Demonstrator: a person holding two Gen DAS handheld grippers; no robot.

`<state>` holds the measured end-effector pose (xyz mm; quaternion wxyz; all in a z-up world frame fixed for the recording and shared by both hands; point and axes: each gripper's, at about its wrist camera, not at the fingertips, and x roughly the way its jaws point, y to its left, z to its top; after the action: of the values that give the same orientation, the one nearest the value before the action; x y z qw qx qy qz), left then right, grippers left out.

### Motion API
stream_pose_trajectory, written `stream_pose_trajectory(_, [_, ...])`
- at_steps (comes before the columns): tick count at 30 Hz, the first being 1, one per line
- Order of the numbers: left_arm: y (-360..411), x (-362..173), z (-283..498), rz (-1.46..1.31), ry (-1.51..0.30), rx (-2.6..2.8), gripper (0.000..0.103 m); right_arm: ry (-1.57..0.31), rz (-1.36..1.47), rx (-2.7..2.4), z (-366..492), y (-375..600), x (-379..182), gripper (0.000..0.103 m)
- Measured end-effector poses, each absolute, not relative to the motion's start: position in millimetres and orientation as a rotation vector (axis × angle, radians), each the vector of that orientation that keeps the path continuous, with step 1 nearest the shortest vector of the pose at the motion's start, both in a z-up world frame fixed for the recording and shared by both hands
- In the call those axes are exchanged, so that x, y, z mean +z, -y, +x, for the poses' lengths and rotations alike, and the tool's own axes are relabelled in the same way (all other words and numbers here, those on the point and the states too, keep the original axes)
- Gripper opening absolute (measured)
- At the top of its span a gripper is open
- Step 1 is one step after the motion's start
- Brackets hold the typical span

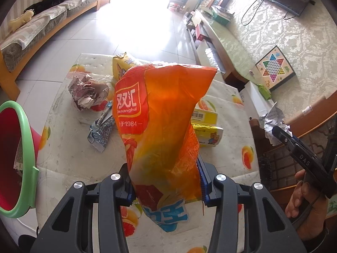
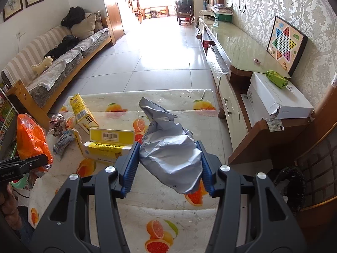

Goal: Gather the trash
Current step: 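Carry the orange snack bag and silver foil over the red bin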

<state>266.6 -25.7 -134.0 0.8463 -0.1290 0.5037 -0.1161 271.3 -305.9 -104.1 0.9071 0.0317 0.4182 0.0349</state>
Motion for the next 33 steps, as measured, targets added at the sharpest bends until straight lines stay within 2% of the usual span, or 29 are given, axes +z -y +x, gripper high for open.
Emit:
stream_pose_trajectory(12, [-46.2, -79.2, 216.0, -0.316, -0.937, -0.298, 0.042, -0.802, 0.002, 0.166, 217.5, 231.7, -72.7, 0.051])
stream_pose_trajectory(21, [-108.3, -70.9, 191.4, -0.376, -0.897, -0.254, 0.043, -0.788, -0.052, 0.249, 191.4, 169.3, -55.2, 0.051])
stream_pose_trajectory(33, [-183.0, -65.9, 178.9, -0.325, -0.878, -0.016, 0.043, -0.774, -0.137, 0.396, 195.9, 59.5, -40.5, 0.051])
